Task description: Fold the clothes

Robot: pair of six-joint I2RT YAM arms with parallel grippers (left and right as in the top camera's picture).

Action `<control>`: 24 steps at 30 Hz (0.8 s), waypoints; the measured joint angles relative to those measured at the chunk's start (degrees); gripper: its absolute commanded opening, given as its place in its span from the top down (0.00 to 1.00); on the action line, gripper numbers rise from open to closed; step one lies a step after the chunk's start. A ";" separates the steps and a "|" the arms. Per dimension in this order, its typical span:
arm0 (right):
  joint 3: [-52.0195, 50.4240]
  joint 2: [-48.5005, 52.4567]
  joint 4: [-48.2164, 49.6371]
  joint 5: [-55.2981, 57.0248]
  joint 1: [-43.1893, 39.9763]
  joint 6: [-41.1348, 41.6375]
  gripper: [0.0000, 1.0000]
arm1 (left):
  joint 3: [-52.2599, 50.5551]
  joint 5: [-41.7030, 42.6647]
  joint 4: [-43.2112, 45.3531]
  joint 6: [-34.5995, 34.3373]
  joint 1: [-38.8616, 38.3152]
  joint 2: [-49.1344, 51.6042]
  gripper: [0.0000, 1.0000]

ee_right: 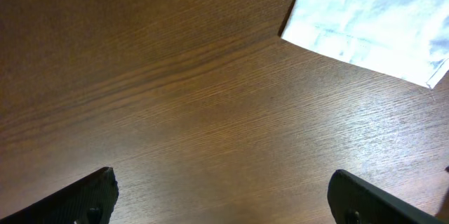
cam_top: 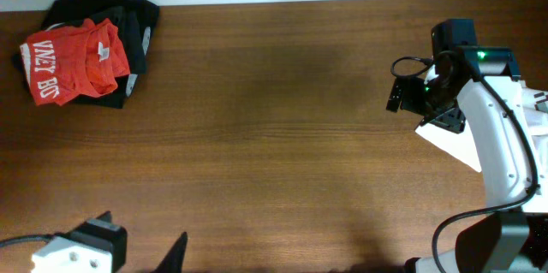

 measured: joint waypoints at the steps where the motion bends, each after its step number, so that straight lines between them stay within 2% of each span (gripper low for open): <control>1: 0.00 0.00 0.00 0.00 0.00 -0.02 0.01 | -0.48 1.46 0.02 -0.02 -0.87 -0.68 0.01; 3: 0.00 0.00 0.02 -0.02 0.00 -0.04 0.01 | -2.95 2.95 3.23 -0.33 -3.34 -1.09 0.01; 4: 0.00 0.00 -0.02 -0.02 0.00 -0.02 0.01 | -7.06 3.50 9.42 -1.31 -6.97 -2.08 0.01; 7: 0.00 0.00 0.04 -0.02 0.00 -0.02 0.01 | -23.50 4.20 30.49 -4.09 -11.52 -7.78 0.01; 8: 0.00 0.00 -0.07 -0.02 0.00 -0.02 0.01 | -27.67 4.09 33.35 -5.35 -12.02 -9.55 0.01; 9: 0.02 0.00 0.02 0.00 0.00 -0.04 0.01 | -36.70 1.95 41.33 -9.33 -12.70 -14.05 0.01; 11: 0.02 0.00 0.02 0.00 0.00 -0.04 0.02 | -49.53 -3.21 51.34 -16.87 -13.51 -20.79 0.01; 13: 0.00 0.00 0.00 0.00 0.00 -0.02 0.01 | -63.25 -8.85 62.62 -21.33 -14.56 -27.43 0.01; 14: 0.00 0.00 0.00 0.02 0.00 -0.07 0.01 | -65.85 -9.97 64.15 -21.94 -14.91 -28.52 0.01; 17: 0.00 0.00 0.02 0.00 0.00 -0.04 0.01 | -81.50 -18.53 78.62 -23.93 -17.62 -33.92 0.01; 20: 0.00 0.02 -0.02 0.00 0.00 0.00 0.01 | -91.43 -24.74 89.31 -24.46 -18.32 -38.01 0.01; 22: 0.00 0.04 0.02 0.00 0.00 -0.04 0.01 | -96.83 -27.69 92.26 -25.44 -18.32 -41.44 0.01; 24: 0.02 0.04 0.02 0.00 0.00 -0.04 0.01 | -100.37 -32.28 92.91 -30.38 -18.32 -42.29 0.01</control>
